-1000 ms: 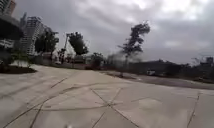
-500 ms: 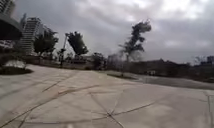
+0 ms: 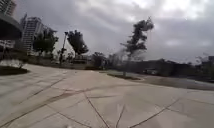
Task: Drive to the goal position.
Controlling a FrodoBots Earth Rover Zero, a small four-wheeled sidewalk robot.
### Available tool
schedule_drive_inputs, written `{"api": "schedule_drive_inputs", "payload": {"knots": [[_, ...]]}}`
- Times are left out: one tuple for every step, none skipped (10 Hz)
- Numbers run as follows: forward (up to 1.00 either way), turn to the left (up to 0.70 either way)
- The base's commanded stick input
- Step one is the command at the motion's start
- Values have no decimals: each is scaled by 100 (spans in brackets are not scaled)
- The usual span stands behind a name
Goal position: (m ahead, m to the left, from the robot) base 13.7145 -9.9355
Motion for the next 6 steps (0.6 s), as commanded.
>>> {"api": "schedule_drive_inputs", "payload": {"knots": [[70, 0], [70, 0], [70, 0], [70, 0], [70, 0], [70, 0]]}}
